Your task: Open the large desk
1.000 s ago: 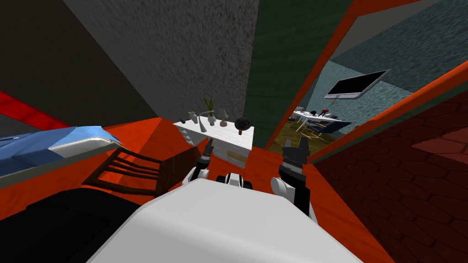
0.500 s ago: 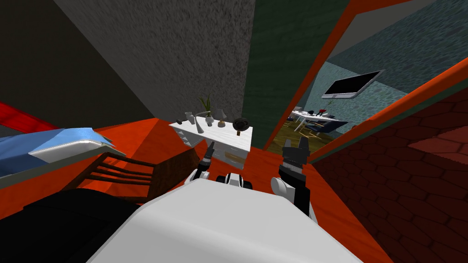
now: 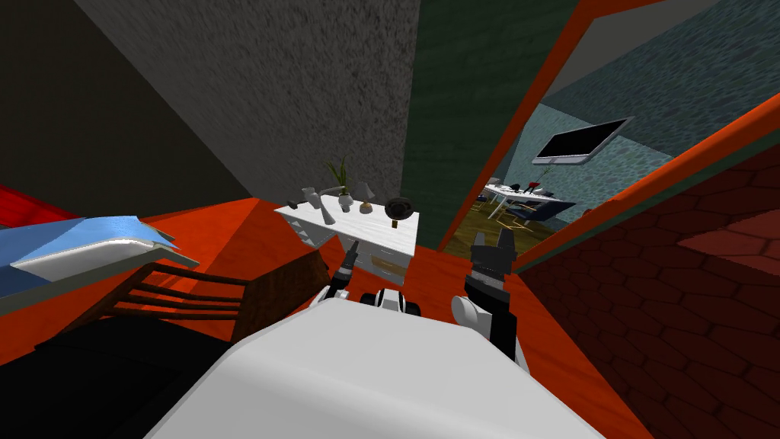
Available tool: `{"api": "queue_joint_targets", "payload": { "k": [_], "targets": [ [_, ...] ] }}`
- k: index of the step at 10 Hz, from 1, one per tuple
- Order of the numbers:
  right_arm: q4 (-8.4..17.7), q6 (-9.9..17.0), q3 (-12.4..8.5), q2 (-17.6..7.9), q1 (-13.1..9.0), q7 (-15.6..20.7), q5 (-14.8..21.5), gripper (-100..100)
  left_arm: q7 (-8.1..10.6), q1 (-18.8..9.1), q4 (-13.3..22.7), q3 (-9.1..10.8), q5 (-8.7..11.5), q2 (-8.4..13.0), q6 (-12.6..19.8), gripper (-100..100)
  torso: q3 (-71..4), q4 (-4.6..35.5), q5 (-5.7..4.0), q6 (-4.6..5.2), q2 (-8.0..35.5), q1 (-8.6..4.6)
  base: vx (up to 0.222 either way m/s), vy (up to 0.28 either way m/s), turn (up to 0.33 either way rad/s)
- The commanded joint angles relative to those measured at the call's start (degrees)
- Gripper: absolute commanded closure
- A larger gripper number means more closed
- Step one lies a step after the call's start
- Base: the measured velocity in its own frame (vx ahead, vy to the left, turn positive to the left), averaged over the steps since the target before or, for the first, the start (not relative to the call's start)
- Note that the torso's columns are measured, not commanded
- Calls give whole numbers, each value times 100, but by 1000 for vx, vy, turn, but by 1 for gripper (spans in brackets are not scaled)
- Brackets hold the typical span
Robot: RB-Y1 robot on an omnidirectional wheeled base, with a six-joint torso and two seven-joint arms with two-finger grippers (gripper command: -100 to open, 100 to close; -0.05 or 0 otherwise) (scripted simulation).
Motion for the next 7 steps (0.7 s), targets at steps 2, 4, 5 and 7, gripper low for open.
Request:
{"api": "queue_joint_targets", "payload": {
  "k": [2,4,5,7],
  "targets": [
    [0,0,0,0,0,0,0,0,5,-84,513,8,-28,-1,-146,-100,1,1,-1,2,0,-6,49,-33,-35],
    [0,0,0,0,0,0,0,0,4,-144,883,7,-56,-15,-266,-100,-6,-2,-1,1,-11,-3,62,-26,-31],
    [0,0,0,0,0,0,0,0,3,-204,1147,7,-84,-32,-383,-100,-4,-2,0,0,-6,1,75,-32,-51],
    [0,0,0,0,0,0,0,0,3,-263,1403,7,-112,-51,-497,-100,-2,-1,-1,0,-3,-3,66,-33,-28]
  ]
}}
